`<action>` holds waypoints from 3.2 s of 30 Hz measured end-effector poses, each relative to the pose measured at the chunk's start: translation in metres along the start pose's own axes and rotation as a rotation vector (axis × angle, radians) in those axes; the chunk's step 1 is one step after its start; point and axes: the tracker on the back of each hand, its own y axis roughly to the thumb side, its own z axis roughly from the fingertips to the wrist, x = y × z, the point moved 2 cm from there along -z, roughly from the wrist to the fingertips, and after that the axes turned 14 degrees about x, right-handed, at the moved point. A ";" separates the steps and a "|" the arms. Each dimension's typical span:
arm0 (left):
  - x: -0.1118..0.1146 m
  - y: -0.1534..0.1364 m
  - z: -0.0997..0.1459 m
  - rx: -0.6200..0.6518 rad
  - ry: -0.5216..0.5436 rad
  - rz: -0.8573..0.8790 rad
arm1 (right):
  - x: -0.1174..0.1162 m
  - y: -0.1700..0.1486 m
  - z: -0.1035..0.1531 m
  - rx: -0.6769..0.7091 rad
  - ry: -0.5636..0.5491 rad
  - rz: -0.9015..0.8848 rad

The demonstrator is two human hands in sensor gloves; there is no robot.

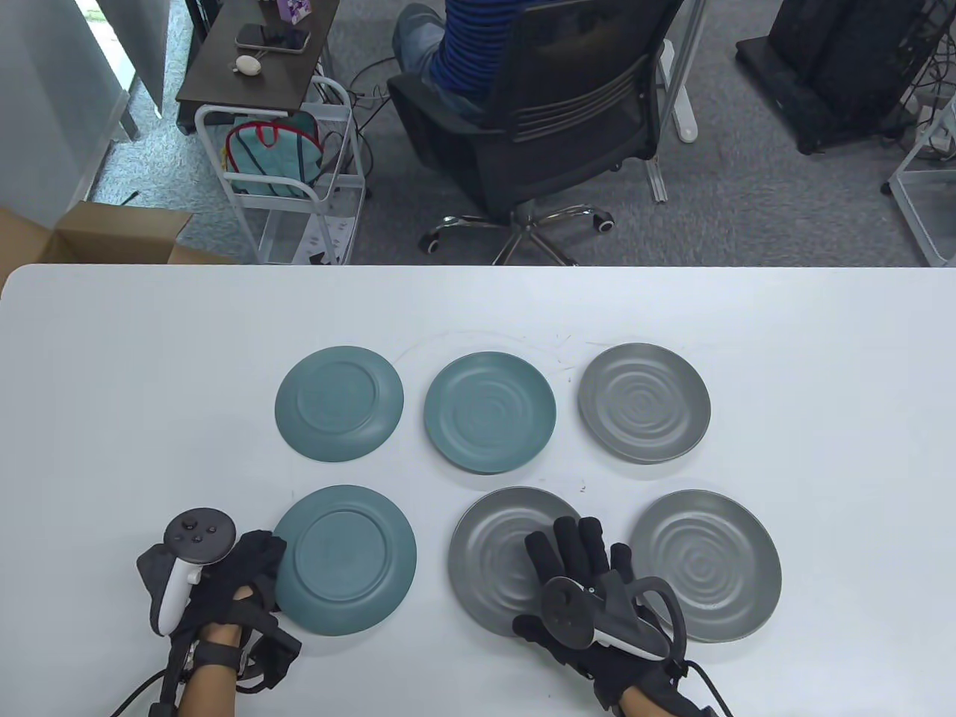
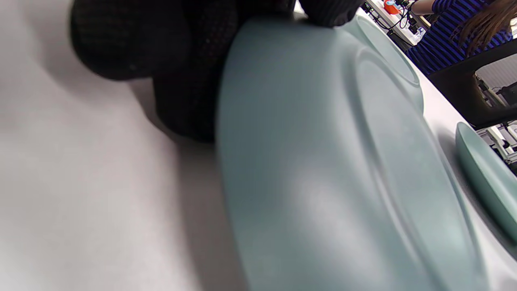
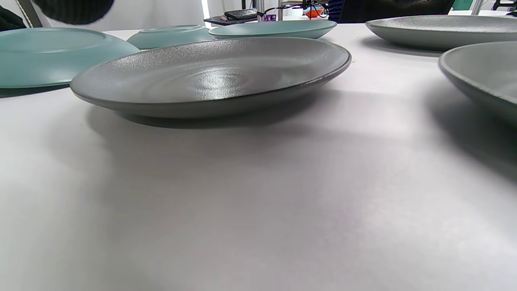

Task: Flip plate to back facing up

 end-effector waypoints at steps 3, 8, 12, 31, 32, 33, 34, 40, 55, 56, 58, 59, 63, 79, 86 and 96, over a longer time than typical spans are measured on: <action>0.000 0.003 0.000 -0.013 0.002 -0.047 | 0.000 0.000 0.000 0.000 0.000 0.001; 0.000 0.008 -0.001 -0.023 0.007 -0.145 | 0.000 0.000 0.000 0.001 -0.001 0.001; 0.000 0.010 -0.001 -0.033 0.020 -0.194 | 0.000 0.000 0.000 0.001 -0.001 0.002; 0.001 0.019 -0.003 -0.062 0.043 -0.442 | 0.000 0.001 0.000 0.002 0.007 0.006; 0.002 0.020 -0.002 -0.060 0.045 -0.468 | 0.000 0.001 0.000 0.002 0.009 0.007; 0.002 0.021 -0.002 -0.057 0.044 -0.478 | 0.000 0.002 -0.001 0.002 0.009 0.007; 0.003 0.022 -0.003 -0.058 0.045 -0.480 | 0.000 0.002 -0.001 0.002 0.009 0.007; 0.005 0.026 -0.004 -0.066 0.036 -0.561 | 0.000 0.002 -0.001 0.002 0.010 0.010; 0.006 0.046 -0.002 0.013 0.040 -0.613 | 0.001 0.002 -0.001 0.001 0.000 0.010; 0.006 0.050 -0.002 0.028 0.046 -0.611 | 0.001 0.002 -0.001 0.001 -0.002 0.012; 0.006 0.059 -0.003 0.059 0.039 -0.613 | 0.002 0.002 -0.001 0.000 -0.005 0.013; 0.006 0.064 -0.003 0.068 0.035 -0.616 | 0.002 0.002 -0.001 0.000 -0.007 0.014; 0.008 0.092 -0.008 0.117 0.042 -0.659 | 0.003 0.002 -0.001 -0.002 -0.019 0.005; 0.077 0.249 -0.049 0.347 -0.031 -0.748 | 0.004 0.002 -0.001 -0.002 -0.022 -0.009; 0.122 0.292 -0.072 0.419 -0.095 -0.785 | 0.004 -0.001 -0.001 -0.013 -0.018 -0.015; 0.163 0.308 -0.104 0.430 -0.166 -0.790 | 0.005 -0.003 -0.003 -0.018 -0.008 -0.026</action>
